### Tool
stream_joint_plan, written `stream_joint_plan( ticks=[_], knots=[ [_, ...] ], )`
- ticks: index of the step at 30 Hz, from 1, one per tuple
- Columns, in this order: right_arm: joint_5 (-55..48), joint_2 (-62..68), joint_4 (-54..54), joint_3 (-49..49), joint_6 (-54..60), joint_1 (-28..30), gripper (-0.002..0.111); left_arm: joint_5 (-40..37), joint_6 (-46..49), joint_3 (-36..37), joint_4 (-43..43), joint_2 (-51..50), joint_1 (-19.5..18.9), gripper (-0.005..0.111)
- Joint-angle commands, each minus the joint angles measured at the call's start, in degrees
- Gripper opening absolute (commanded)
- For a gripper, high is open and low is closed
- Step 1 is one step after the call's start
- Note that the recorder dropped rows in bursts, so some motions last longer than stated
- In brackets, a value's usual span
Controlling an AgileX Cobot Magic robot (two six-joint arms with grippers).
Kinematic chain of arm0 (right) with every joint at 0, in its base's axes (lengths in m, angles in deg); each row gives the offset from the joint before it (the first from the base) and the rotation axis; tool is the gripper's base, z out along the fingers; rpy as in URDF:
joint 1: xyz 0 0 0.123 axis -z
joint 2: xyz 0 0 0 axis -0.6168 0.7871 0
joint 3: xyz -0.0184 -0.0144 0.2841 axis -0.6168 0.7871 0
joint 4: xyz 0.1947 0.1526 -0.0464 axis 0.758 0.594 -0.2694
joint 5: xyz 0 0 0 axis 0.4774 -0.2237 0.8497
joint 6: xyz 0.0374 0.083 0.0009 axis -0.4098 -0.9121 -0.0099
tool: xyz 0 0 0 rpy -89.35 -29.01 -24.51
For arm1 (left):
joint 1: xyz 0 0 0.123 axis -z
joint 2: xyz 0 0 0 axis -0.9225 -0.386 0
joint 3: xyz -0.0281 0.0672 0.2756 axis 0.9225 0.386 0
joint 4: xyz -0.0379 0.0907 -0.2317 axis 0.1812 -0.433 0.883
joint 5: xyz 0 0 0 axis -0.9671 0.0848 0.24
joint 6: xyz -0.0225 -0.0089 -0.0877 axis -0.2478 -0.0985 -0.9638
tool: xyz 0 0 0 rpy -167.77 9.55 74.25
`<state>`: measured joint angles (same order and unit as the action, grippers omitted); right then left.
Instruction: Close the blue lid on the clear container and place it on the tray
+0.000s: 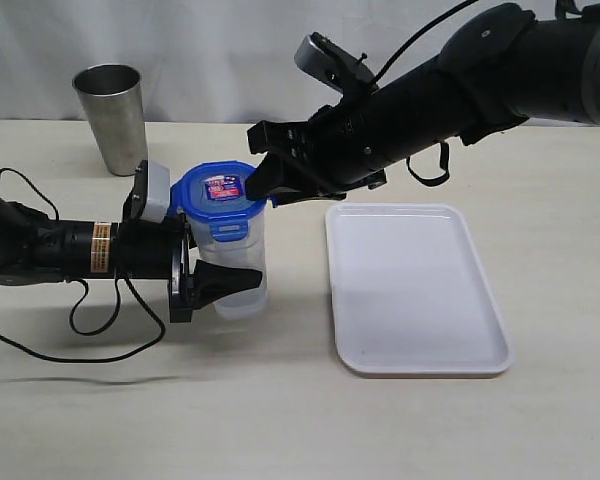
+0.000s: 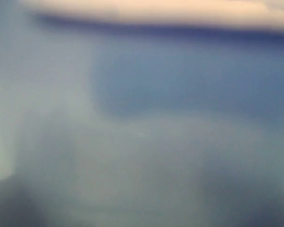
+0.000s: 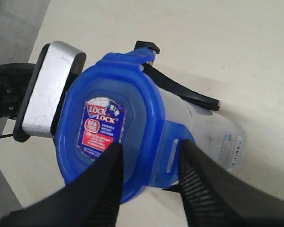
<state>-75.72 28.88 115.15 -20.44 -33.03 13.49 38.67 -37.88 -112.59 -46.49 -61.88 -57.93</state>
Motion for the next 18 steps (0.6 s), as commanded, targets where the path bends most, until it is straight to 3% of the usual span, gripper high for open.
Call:
stream_joint_plan(
  ticks=[1, 11, 18],
  knots=[
    [-3.8, 1.9, -0.1, 0.0, 0.9, -0.2, 0.038, -0.1, -0.1, 0.2, 1.0, 0.2, 0.4, 0.0],
    [-7.1, 5.5, 1.3, 0.0, 1.7, -0.2, 0.038, -0.1, -0.1, 0.2, 0.5, 0.2, 0.7, 0.0],
    [-7.2, 4.7, -3.6, 0.0, 2.0, -0.1, 0.038, -0.1, -0.1, 0.2, 0.6, 0.2, 0.7, 0.0]
  ],
)
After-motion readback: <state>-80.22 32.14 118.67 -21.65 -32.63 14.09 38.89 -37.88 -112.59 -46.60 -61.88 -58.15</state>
